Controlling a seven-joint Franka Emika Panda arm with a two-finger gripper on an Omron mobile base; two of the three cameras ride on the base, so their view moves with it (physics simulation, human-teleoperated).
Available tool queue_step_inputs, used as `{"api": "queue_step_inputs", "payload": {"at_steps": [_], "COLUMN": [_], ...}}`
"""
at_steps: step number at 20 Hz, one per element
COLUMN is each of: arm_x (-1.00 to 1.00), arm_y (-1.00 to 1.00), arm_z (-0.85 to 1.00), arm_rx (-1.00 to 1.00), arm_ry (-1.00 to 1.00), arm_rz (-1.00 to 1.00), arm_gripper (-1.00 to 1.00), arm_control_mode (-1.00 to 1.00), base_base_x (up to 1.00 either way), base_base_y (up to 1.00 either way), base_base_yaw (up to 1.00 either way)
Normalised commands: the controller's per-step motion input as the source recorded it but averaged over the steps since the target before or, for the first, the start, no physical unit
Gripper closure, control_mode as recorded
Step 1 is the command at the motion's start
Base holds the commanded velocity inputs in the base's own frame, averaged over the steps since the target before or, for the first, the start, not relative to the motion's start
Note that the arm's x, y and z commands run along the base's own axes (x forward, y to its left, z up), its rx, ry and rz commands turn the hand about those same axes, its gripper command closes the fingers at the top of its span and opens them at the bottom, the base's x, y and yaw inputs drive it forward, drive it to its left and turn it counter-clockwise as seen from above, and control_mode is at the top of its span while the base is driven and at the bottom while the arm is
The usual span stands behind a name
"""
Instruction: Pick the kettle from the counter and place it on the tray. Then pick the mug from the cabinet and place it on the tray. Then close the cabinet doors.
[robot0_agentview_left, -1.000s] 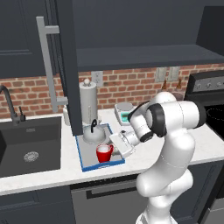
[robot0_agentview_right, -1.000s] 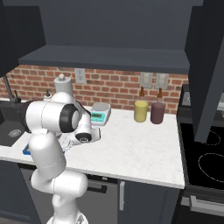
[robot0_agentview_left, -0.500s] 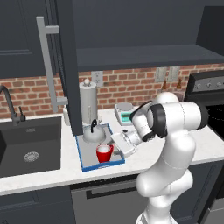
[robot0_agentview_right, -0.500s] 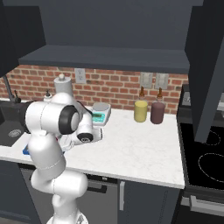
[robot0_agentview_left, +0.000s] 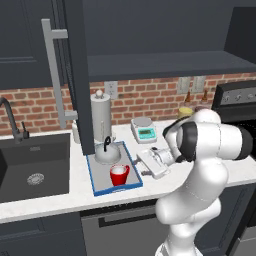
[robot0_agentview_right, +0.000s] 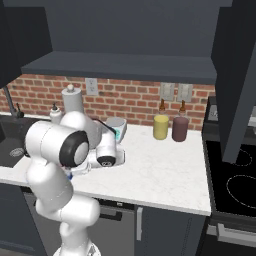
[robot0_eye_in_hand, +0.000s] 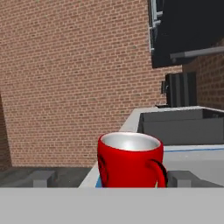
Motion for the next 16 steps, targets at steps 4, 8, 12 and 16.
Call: {"api": "queue_step_inputs", "payload": {"at_steps": [4, 8, 12, 16], "arm_x": [-0.49, -0.51, -0.53, -0.49], "arm_y": [-0.42, -0.39, -0.36, -0.31], "arm_z": [0.45, 0.56, 0.7, 0.84], "arm_rx": [0.12, 0.11, 0.11, 0.1], "arm_ry": [0.0, 0.0, 0.0, 0.0], "arm_rz": [-0.03, -0.09, -0.12, -0.12], "arm_gripper": [-1.0, -1.0, -1.0, -1.0], "arm_control_mode": [-1.0, -1.0, -1.0, -1.0], "base_base_x": [0.0, 0.0, 0.0, 0.0], "base_base_y": [0.0, 0.0, 0.0, 0.0], "base_base_yaw": [0.0, 0.0, 0.0, 0.0]}}
